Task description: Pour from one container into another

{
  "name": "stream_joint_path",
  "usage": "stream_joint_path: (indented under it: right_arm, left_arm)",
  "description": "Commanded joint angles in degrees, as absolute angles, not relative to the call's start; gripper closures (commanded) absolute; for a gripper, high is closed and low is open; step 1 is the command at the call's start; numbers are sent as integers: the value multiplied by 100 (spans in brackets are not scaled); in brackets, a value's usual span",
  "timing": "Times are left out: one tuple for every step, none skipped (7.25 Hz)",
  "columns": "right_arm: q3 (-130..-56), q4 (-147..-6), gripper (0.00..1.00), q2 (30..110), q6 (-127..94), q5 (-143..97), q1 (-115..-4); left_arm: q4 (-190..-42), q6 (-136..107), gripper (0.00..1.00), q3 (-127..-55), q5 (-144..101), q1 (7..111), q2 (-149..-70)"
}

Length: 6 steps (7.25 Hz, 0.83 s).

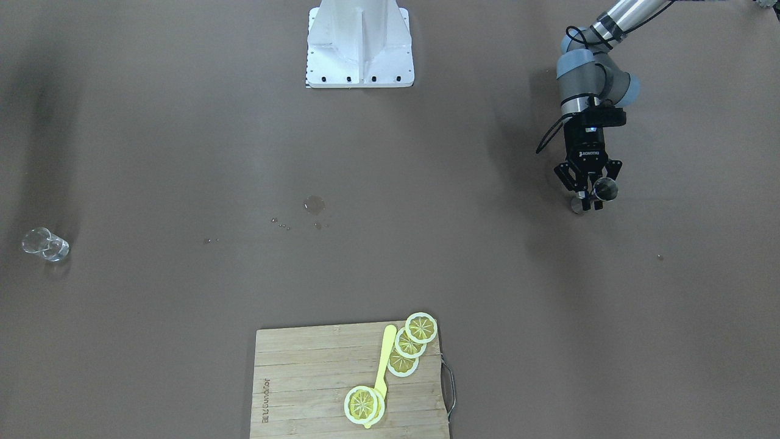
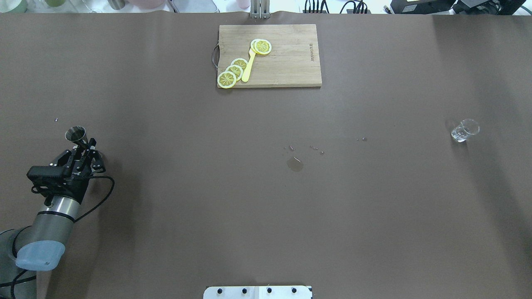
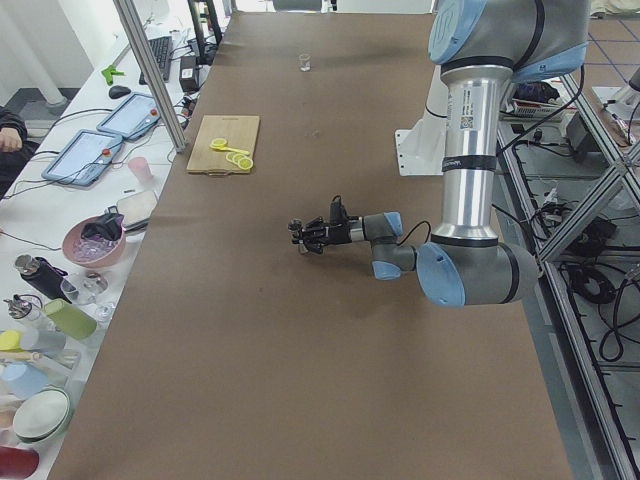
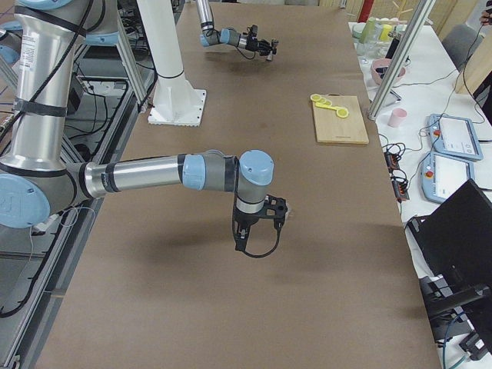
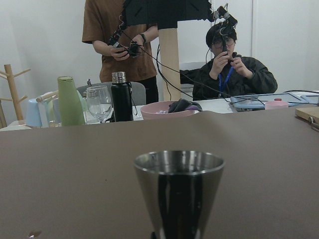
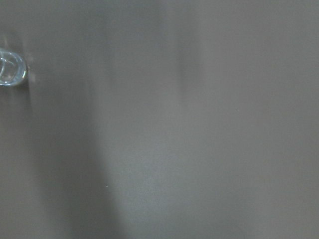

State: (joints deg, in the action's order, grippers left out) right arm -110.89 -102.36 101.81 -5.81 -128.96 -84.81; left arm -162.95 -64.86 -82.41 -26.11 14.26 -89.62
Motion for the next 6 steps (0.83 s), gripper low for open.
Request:
stream_joint_path:
  right_arm:
    - [-11066, -10239, 0, 10178, -423, -12902, -8481]
    - [-11083, -10231, 0, 10169, -204, -12920, -8508]
    - [-11153, -10239, 0, 10160, -246, -12911, -8508]
    - [-11101, -10239, 0, 10178, -194, -12902, -8508]
    - [-11092, -10231, 0, 10178, -185, -12894, -8508]
    - [-11127, -10222, 0, 10169, -185, -12885, -8508]
  left_arm:
    - [-16295, -6486, 70, -8253, -2610, 1424, -8965]
    - [-16295, -6486, 63, -8253, -2610, 1424, -8965]
    - [-16286, -6460, 56, -8262, -2610, 1424, -8965]
    - [-16286, -6443, 46, -8262, -2619, 1424, -8965]
    - [-16286, -6434, 46, -8279, -2619, 1424, -8965]
    - [-16286, -6434, 45, -8279, -2619, 1424, -8965]
